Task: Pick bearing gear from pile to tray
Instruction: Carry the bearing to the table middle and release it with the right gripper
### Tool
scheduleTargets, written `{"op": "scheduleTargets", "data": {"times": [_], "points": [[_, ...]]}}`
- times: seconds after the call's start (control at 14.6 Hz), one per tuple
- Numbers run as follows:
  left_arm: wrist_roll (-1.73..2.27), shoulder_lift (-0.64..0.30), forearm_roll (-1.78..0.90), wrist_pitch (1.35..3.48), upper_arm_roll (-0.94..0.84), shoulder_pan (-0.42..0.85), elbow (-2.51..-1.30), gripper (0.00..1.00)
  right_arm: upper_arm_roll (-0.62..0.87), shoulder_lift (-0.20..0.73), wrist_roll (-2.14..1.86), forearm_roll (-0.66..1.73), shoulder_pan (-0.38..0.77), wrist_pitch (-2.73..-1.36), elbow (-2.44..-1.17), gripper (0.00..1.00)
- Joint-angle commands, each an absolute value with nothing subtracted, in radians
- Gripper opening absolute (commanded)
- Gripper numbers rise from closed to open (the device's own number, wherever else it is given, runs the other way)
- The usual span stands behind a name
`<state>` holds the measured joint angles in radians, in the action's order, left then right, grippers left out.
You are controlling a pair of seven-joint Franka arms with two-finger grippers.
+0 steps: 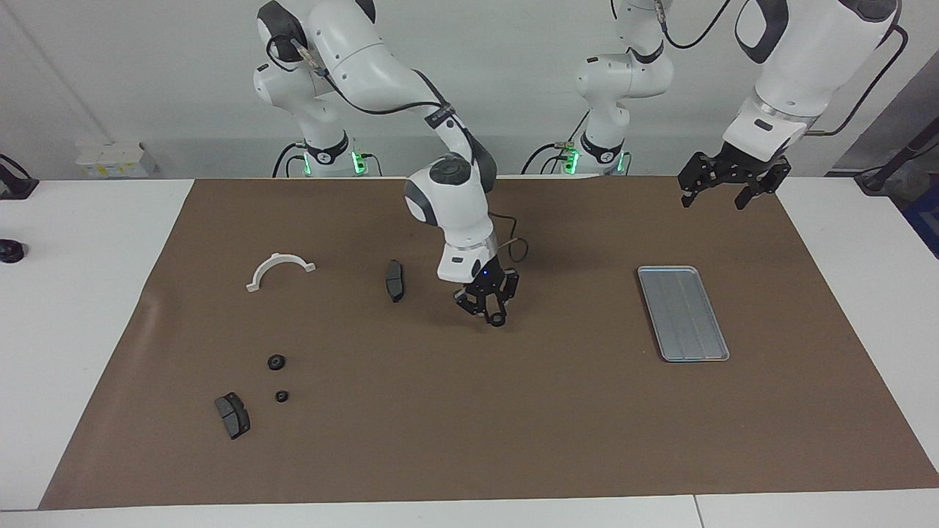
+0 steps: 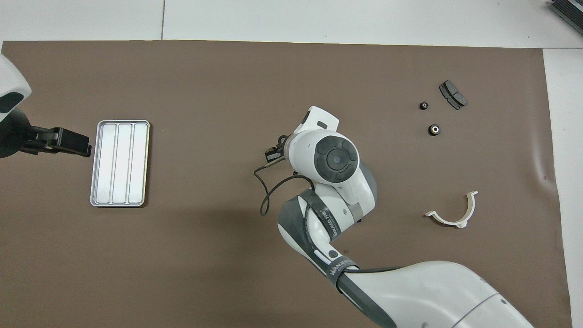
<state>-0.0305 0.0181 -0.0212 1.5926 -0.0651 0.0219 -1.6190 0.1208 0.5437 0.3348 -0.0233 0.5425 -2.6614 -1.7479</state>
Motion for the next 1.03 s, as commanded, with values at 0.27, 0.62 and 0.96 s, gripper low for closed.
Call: {"op": "scheduleTargets", "data": {"times": [0.27,0.62,0.96], "points": [[-0.038,0.029,-0.011,1.56,-0.072,0.02,-1.626,1.0,0.109,0.578,0.509,-0.055,0.635,-2.657,-1.681,0.95],[0.087,0.029,-0.015,1.639,-0.074,0.02,-1.644,1.0,0.1,0.569,0.412,-0.211,0.473,-2.545,-1.619,0.98],[0.534,0.04,-0.014,1.966,-0.087,0.153,-1.884,1.0,0.101,0.572,0.139,-0.204,0.241,-2.502,-1.588,0.98]]}}
